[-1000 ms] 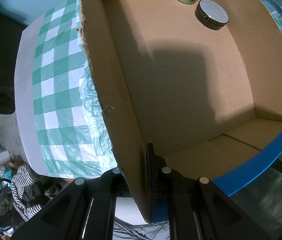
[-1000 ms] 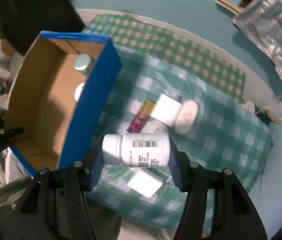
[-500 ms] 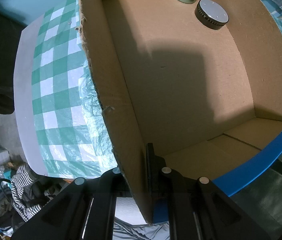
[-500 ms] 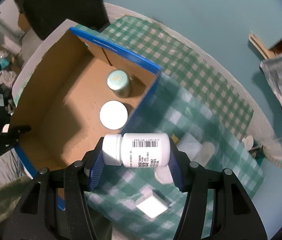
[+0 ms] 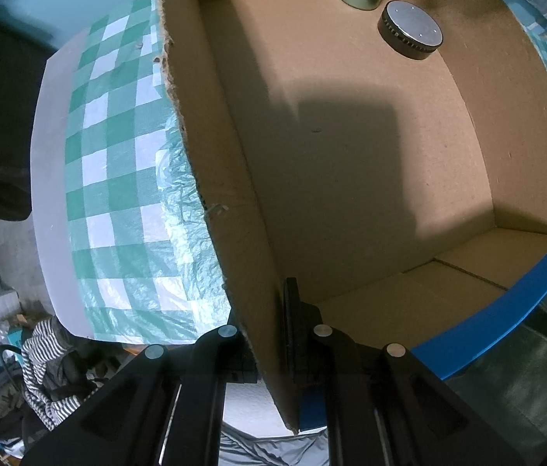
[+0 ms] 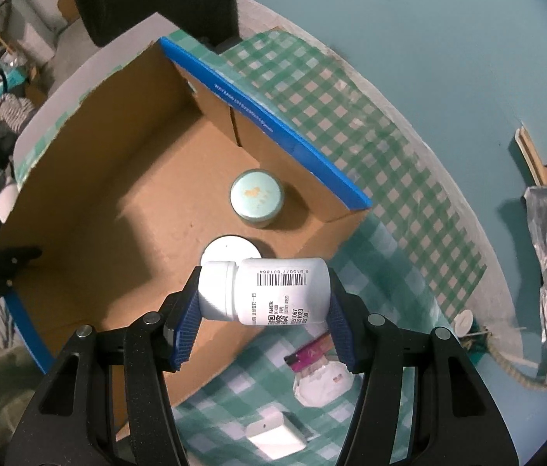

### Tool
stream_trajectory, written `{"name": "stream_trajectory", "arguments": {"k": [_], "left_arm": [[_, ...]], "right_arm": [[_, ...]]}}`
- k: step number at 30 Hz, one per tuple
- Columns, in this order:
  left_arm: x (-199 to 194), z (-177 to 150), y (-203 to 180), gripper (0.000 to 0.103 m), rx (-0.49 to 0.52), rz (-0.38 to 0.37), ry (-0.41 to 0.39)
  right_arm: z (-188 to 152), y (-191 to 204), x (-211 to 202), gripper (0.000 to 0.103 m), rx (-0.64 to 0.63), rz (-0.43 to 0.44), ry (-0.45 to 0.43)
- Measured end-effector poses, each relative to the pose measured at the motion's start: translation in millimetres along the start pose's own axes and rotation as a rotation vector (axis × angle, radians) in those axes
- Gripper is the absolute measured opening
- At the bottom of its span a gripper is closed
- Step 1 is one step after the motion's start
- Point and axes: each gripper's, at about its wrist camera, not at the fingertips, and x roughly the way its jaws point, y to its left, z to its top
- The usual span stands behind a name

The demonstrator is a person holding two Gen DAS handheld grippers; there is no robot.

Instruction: Organize rigid objects

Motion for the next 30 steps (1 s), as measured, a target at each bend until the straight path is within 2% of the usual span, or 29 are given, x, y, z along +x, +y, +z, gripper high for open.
{"name": "stream_trajectory", "arguments": {"k": [16, 30], "left_arm": [[-0.1, -3.7, -3.1, 0.008, 0.006, 0.007, -0.001], [-0.7, -4.6, -3.9, 0.008, 0.011, 0.01, -0.001]], "right_arm": [[13.5, 7.2, 24.1, 0.058, -0.012, -0.015, 0.039], [12.3, 8.5, 19.0, 0.058, 0.009, -0.017, 0.023]]}}
